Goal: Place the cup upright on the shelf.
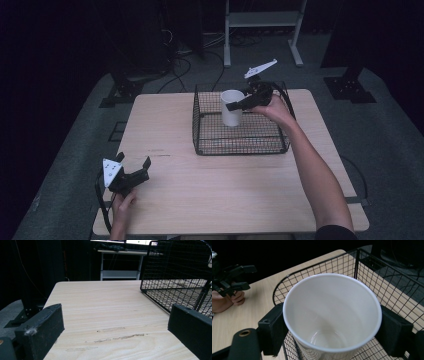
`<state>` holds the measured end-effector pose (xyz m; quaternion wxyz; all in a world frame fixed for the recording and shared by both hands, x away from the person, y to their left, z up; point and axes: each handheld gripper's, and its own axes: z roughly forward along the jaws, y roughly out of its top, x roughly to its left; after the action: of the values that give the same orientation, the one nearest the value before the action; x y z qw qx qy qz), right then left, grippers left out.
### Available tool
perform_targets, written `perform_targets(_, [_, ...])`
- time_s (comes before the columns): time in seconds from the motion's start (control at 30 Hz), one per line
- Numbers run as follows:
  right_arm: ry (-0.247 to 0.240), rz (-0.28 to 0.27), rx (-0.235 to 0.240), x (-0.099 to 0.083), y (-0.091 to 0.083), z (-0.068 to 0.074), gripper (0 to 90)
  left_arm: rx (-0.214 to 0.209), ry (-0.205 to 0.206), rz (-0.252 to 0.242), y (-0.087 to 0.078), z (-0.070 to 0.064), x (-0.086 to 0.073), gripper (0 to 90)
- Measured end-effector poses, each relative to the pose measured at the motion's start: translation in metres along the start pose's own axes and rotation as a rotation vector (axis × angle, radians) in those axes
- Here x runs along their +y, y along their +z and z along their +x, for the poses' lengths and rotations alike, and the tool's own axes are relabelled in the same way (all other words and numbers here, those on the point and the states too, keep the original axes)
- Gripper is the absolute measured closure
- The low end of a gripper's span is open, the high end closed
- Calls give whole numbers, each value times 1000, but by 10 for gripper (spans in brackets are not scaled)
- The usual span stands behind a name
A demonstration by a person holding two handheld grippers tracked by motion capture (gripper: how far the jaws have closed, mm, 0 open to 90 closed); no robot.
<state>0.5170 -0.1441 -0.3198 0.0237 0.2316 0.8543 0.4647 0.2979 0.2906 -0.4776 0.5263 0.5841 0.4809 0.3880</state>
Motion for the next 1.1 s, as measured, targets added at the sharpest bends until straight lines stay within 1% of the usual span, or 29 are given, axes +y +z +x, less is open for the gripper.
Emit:
perform_targets(0.2, [27, 1, 3, -9, 10, -10, 194, 0, 0, -1, 0, 0, 0, 0])
perform_targets(0.43, [46, 10, 1, -15, 18, -17, 194, 0, 0, -1, 0, 0, 0, 0])
perform_targets(1.1, [80, 33, -5, -26, 33, -29, 194, -1, -2, -1, 0, 0, 0, 0])
